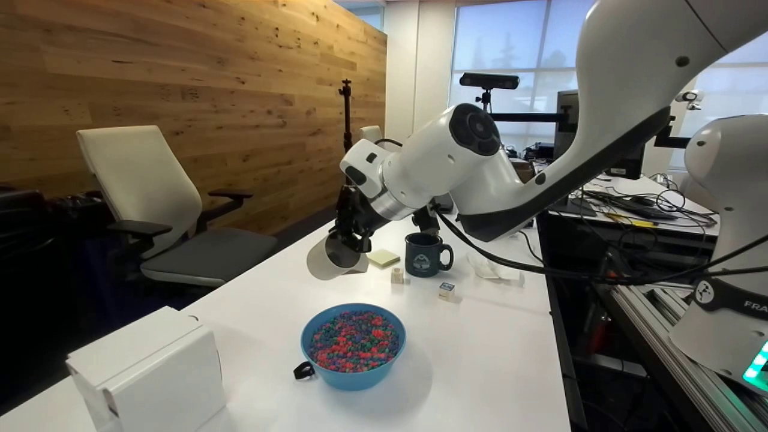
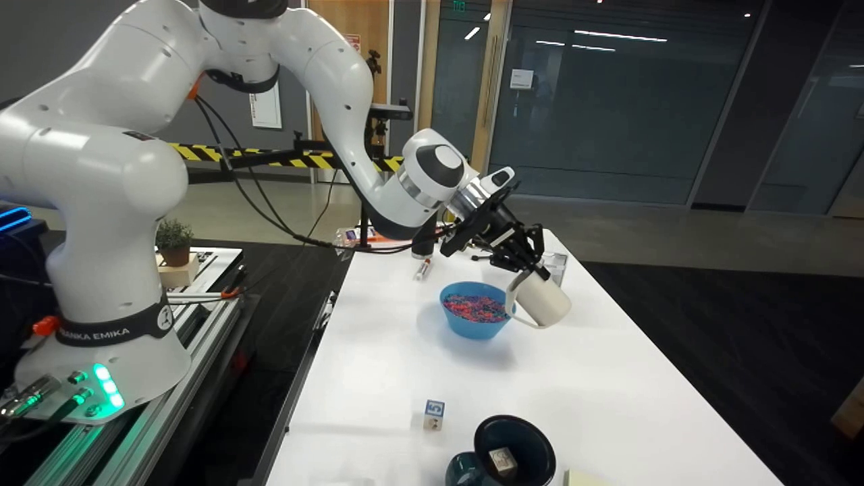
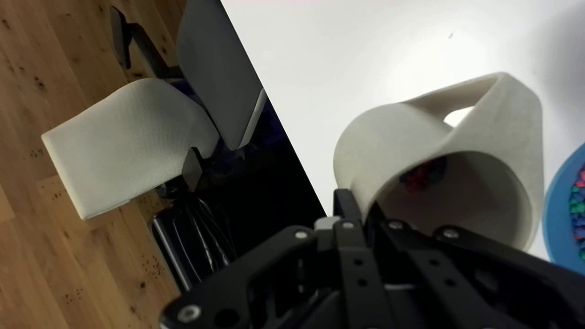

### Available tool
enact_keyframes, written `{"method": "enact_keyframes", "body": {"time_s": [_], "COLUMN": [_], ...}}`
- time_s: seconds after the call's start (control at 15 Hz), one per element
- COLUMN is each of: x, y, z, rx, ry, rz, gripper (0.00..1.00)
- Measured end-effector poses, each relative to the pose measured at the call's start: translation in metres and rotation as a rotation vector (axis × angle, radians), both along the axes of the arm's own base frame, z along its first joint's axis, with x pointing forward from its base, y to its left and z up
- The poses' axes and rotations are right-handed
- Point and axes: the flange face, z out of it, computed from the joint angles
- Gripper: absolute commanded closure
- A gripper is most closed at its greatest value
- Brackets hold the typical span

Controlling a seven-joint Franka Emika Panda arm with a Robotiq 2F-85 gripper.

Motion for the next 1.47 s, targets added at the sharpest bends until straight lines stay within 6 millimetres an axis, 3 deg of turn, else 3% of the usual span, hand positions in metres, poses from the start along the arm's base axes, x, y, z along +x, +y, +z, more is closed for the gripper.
{"method": "enact_keyframes", "body": {"time_s": [0.73,1.47], "x": [-0.021,-0.026], "y": [0.014,0.030], "z": [-0.016,-0.029], "rx": [-0.034,-0.051], "ry": [-0.044,-0.114], "rz": [0.080,0.120], "gripper": [0.99,0.99]}}
